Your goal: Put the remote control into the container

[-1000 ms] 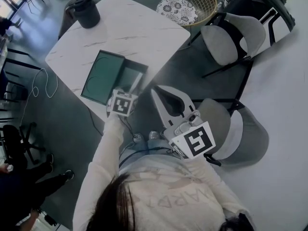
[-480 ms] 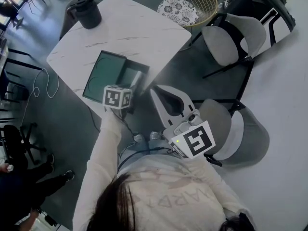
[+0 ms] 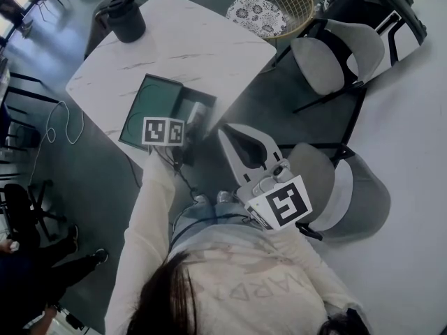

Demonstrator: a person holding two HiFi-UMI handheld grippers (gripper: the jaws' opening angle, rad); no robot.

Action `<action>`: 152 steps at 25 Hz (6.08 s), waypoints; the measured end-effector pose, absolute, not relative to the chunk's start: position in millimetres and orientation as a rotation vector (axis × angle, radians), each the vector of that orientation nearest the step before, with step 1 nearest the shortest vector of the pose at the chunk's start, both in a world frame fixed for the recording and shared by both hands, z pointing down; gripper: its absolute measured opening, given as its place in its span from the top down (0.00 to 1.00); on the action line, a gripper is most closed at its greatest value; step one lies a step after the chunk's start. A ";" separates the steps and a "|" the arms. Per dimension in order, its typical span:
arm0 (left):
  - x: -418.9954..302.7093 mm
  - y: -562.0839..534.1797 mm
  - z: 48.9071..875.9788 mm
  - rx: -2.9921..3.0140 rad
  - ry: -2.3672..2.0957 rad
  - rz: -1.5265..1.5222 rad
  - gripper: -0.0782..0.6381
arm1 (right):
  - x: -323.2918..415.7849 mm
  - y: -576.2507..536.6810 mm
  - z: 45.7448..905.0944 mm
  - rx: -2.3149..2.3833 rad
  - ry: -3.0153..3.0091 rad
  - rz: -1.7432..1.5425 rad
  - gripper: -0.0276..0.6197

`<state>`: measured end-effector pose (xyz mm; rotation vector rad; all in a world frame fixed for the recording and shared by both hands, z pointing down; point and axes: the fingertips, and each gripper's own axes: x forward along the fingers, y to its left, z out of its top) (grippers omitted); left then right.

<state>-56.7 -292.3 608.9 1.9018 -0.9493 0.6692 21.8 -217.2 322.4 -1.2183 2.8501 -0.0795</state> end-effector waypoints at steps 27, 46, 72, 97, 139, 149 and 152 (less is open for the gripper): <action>-61.9 -292.5 601.3 2.008 -1.086 0.753 0.77 | 15.2 -223.7 321.9 -1.206 2.845 -0.080 0.93; -49.8 -300.5 619.2 1.880 -0.965 0.679 0.77 | 18.6 -224.2 321.1 -1.215 2.855 -0.072 0.93; -54.9 -299.0 601.6 2.200 -1.222 0.965 0.78 | 28.1 -220.3 317.5 -1.233 2.836 -0.071 0.93; -71.1 -117.7 326.5 2.577 -1.746 0.113 0.86 | -2.5 -106.3 293.5 -0.963 2.863 0.009 0.93; -143.5 25.4 290.7 2.726 -1.573 0.051 0.87 | -83.9 14.2 287.3 -1.163 2.857 0.111 0.93; -141.2 24.3 286.0 2.739 -1.561 0.039 0.87 | -84.1 12.7 287.2 -1.167 2.861 0.110 0.93; -140.7 24.2 286.0 2.741 -1.552 0.042 0.87 | -84.8 12.0 287.0 -1.168 2.863 0.107 0.93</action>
